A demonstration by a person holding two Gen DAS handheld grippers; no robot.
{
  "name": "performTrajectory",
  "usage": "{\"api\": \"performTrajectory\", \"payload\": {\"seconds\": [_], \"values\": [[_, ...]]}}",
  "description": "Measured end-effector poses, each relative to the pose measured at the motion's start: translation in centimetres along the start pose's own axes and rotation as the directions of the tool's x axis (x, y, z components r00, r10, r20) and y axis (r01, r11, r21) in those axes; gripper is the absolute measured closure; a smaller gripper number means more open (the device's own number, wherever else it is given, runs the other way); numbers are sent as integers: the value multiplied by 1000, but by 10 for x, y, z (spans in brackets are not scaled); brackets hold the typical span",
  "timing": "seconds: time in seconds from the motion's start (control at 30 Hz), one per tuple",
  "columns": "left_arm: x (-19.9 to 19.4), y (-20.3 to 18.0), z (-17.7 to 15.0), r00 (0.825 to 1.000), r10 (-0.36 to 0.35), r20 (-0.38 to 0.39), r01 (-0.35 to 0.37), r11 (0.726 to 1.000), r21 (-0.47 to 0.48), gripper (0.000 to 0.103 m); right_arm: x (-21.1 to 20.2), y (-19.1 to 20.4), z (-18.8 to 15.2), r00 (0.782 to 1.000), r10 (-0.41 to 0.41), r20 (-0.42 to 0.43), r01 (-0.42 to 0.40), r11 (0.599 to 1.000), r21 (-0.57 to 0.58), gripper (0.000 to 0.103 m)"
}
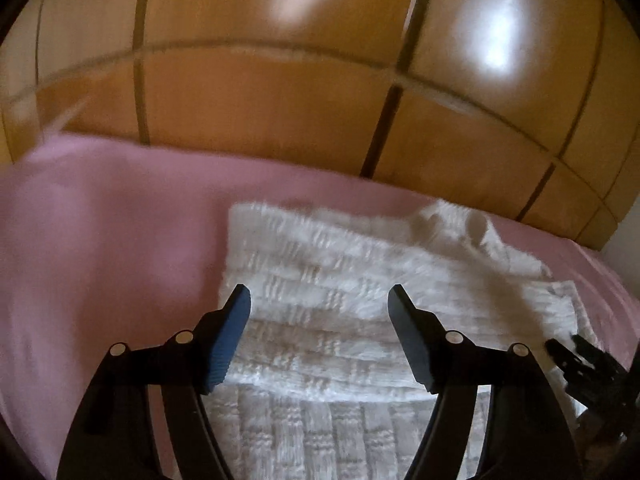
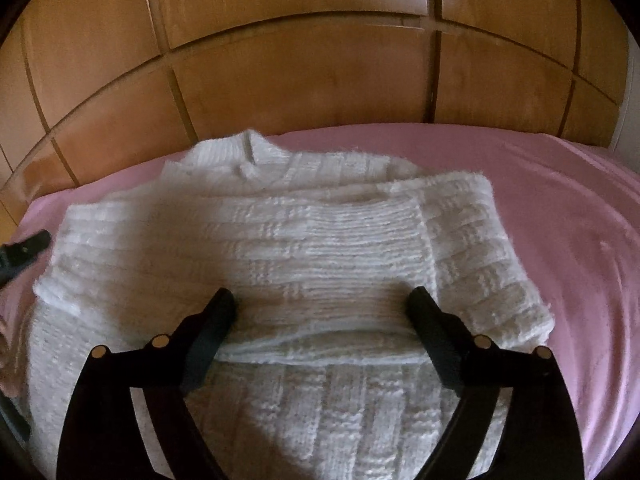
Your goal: Fold small clothes
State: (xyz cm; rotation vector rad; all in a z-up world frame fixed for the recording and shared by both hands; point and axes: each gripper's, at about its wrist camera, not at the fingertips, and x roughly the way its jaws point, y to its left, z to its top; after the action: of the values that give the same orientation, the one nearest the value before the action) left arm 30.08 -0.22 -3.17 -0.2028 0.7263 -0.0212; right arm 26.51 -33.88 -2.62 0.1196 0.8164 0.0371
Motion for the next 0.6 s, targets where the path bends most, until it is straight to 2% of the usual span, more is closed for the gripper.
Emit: {"api": "performTrajectory", "payload": {"seconds": [0.07,0.13,0.23,0.6], "values": [[-10,-3,4,1000,-6,30,5,1000,23,32,0,-1,0,1000,0,0,0,1000,-2,14],[-17,-8,6,999,-10,47,8,999,42,27,1,0,0,1000,-4,0,4,1000,-5,14],[-19,-14,11,998,-11,69,6,998,68,27,1,1,0,1000,-9,0,9,1000,-9,14],[-1,-17,12,999,8,45,-13,993,113,27,2,1,0,1000,-10,0,10,1000,-12,13]]}}
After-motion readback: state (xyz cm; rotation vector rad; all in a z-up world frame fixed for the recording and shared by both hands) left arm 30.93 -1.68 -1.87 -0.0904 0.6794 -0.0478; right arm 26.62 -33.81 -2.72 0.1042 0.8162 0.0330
